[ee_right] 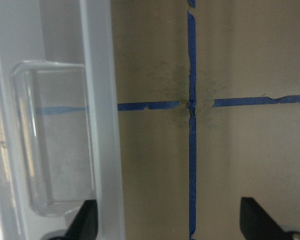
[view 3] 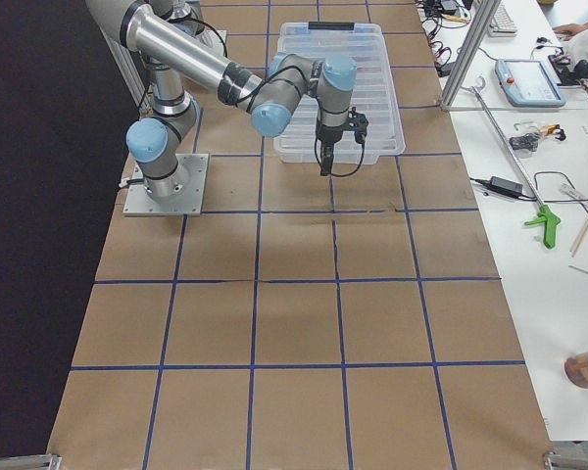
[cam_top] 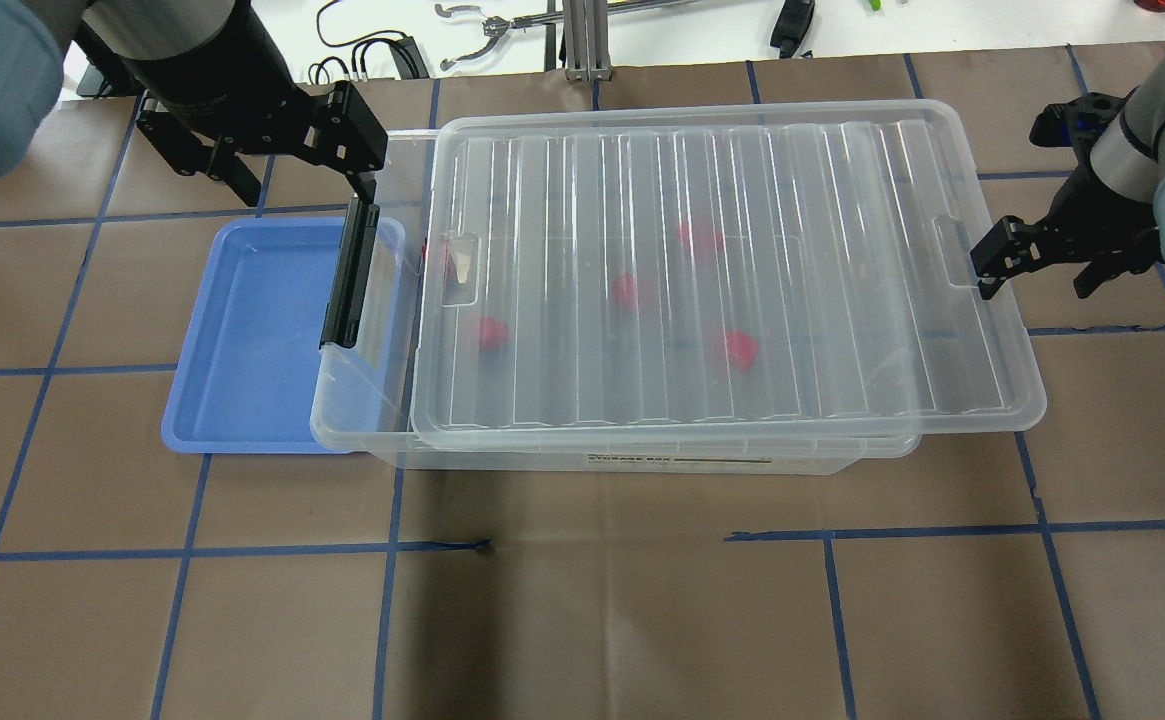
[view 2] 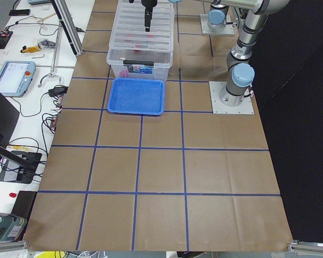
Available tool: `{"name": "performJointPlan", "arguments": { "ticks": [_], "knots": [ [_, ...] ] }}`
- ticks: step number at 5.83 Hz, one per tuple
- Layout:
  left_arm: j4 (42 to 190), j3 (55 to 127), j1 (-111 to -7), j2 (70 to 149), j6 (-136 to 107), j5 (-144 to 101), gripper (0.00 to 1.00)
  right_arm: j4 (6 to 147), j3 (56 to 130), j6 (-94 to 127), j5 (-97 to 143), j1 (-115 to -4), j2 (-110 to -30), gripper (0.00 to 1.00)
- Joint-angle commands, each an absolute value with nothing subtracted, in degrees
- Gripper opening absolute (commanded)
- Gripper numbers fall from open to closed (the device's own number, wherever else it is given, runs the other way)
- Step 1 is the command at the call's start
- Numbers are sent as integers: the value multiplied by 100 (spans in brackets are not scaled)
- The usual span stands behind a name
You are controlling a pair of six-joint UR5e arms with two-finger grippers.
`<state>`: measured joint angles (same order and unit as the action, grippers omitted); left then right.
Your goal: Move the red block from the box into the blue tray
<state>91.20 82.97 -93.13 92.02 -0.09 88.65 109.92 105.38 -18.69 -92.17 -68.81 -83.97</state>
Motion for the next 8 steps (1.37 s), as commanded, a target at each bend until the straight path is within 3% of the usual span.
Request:
{"name": "performJointPlan", "arguments": {
  "ticks": [1,6,8],
  "knots": [
    [9114,8288,-9308,9202,-9,8851,99,10995,10538,-2195,-9264,-6724,-8394,100],
    [9114,8314,-9316,9246,70,8842,99,11135,10371,-3057,-9606,-6531,-8402,100],
    [9062,8446,-9351,9237,1126,8833,98,11250,10371,-3339,-9615,-6356,-8394,100]
  ]
}}
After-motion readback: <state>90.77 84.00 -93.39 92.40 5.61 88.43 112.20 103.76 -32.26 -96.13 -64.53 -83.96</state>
